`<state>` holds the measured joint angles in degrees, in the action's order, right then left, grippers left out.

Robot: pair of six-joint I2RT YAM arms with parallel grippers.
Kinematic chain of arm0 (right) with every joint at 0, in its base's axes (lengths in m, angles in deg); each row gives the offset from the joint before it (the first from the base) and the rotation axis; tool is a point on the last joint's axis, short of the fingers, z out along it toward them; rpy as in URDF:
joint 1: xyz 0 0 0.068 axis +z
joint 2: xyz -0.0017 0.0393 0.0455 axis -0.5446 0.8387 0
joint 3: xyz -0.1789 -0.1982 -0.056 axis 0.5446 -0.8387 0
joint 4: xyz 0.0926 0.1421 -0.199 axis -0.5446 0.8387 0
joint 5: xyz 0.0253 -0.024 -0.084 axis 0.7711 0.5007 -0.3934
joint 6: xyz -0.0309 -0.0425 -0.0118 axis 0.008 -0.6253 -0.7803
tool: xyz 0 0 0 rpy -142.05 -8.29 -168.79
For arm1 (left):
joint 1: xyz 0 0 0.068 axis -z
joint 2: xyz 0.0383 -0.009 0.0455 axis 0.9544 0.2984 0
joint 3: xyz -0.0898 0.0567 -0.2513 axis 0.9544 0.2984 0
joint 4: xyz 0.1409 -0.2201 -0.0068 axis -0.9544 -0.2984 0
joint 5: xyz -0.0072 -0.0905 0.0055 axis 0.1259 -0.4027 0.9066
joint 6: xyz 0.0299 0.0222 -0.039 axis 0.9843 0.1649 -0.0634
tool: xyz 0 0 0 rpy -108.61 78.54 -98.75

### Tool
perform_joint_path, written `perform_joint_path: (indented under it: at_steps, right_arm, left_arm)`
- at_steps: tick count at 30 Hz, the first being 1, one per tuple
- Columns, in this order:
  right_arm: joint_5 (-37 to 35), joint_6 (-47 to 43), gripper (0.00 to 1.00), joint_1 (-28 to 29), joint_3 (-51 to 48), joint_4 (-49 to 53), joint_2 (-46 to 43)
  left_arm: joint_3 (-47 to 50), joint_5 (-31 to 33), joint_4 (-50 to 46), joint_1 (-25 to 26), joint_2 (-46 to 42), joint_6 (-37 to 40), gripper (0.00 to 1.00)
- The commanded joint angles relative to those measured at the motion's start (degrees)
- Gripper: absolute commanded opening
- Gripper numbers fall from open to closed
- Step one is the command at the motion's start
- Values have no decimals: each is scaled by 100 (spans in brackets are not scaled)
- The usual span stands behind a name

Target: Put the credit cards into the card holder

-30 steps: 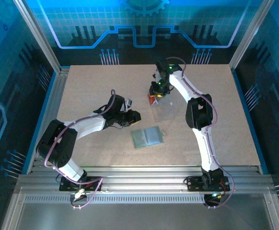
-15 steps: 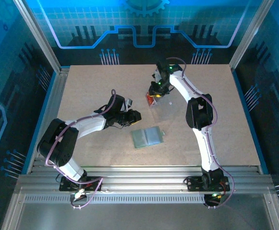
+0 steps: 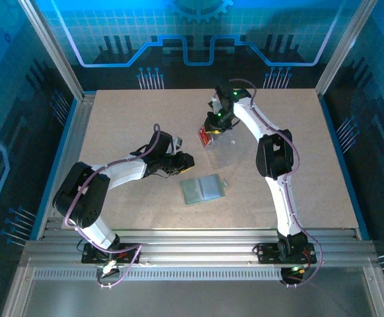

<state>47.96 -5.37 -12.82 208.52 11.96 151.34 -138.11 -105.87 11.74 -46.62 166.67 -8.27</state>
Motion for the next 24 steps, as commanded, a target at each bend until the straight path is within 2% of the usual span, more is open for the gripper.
perform_joint_path:
  at_steps: [1,24]
  right_arm:
    - [258,-85,24,-34,-44,22,-312]
    - [288,-157,14,-88,2,161,-439]
  left_arm:
    - [-6,-133,110,-44,66,-93,30]
    - [18,-142,178,-44,120,-132,29]
